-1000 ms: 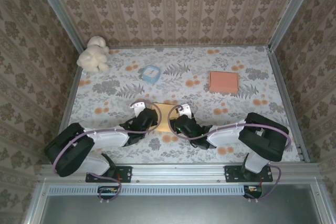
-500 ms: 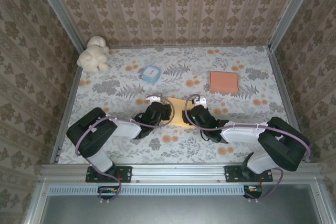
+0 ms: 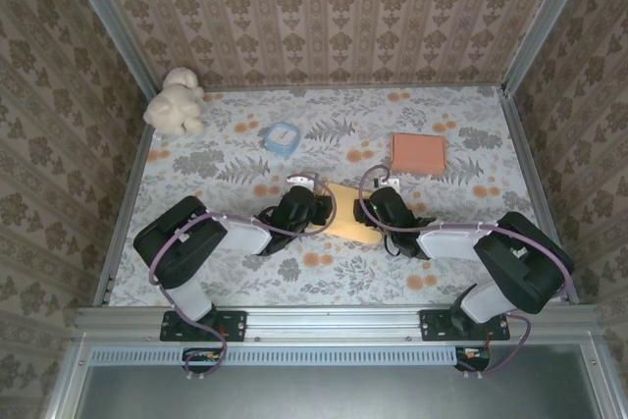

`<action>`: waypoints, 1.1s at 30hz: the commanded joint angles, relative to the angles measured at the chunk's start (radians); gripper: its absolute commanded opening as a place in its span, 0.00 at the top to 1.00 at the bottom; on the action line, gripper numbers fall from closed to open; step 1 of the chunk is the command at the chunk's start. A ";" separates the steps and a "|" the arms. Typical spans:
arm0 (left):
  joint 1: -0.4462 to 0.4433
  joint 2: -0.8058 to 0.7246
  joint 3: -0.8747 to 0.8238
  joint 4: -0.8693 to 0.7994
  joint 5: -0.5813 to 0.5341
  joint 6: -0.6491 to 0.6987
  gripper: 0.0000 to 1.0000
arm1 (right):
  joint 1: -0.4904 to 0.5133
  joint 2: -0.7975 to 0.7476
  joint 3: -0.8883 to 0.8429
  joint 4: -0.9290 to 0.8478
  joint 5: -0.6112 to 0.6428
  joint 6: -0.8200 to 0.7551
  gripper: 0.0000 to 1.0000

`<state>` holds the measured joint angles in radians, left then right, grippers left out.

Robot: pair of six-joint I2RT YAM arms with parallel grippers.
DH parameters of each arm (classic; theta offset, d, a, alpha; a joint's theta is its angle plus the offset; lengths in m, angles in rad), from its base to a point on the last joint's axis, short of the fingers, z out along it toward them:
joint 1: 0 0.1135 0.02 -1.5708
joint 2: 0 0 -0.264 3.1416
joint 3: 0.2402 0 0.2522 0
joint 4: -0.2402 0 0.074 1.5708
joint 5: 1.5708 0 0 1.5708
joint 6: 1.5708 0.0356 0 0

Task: Fold the paper box

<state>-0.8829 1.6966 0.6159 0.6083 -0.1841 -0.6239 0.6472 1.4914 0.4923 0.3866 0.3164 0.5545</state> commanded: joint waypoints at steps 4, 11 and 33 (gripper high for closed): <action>-0.005 -0.092 0.024 -0.179 -0.055 -0.068 0.38 | -0.006 0.056 -0.022 0.039 -0.004 0.019 0.34; -0.008 -0.133 0.134 -0.538 -0.114 -0.377 0.17 | -0.006 0.073 -0.040 0.071 -0.006 0.033 0.34; -0.058 -0.041 0.430 -0.962 -0.025 -0.655 0.00 | -0.006 0.070 -0.055 0.092 -0.021 0.032 0.35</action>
<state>-0.9413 1.6142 1.0195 -0.2947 -0.2539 -1.2282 0.6456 1.5402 0.4633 0.5247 0.3126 0.5812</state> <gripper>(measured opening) 0.999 0.655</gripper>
